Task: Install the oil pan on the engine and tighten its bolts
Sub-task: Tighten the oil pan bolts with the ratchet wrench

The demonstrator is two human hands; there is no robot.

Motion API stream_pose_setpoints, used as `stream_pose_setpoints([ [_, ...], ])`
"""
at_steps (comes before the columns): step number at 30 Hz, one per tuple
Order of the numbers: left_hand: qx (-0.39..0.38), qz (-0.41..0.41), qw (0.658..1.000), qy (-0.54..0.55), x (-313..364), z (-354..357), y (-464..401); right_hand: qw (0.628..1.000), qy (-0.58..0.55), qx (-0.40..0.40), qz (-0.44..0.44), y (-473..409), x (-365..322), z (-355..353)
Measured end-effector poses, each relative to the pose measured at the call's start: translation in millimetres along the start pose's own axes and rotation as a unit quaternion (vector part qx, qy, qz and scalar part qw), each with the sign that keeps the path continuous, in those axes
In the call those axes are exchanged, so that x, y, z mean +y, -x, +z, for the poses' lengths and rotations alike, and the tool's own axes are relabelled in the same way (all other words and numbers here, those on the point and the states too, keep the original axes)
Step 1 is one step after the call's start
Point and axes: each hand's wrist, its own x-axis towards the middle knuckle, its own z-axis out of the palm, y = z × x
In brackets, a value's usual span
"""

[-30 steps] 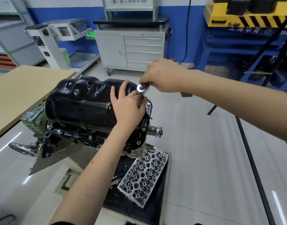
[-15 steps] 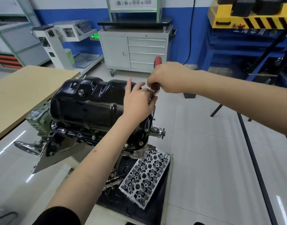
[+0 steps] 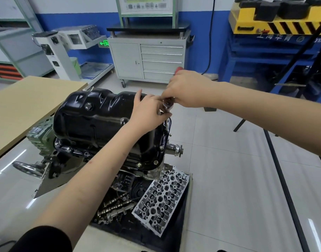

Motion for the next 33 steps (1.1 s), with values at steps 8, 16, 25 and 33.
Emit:
stream_pose_setpoints([
  [8, 0.073, -0.039, 0.997, -0.001, -0.2, 9.7, -4.1, 0.976, -0.179, -0.065, 0.109, 4.5, -5.8, 0.8],
  [16, 0.054, -0.025, 0.998, 0.002, 0.9, 9.9, -0.4, 0.996, -0.047, -0.008, 0.074, 4.0, -1.4, 3.2],
  [25, 0.072, -0.028, 0.997, 0.016, 0.6, 11.6, -1.8, 0.999, 0.017, 0.002, 0.041, 8.2, -4.2, 1.0],
  [33, 0.096, -0.034, 0.995, -0.001, 1.1, 14.6, -0.5, 0.968, -0.210, -0.037, 0.131, 11.4, -7.6, 2.0],
])
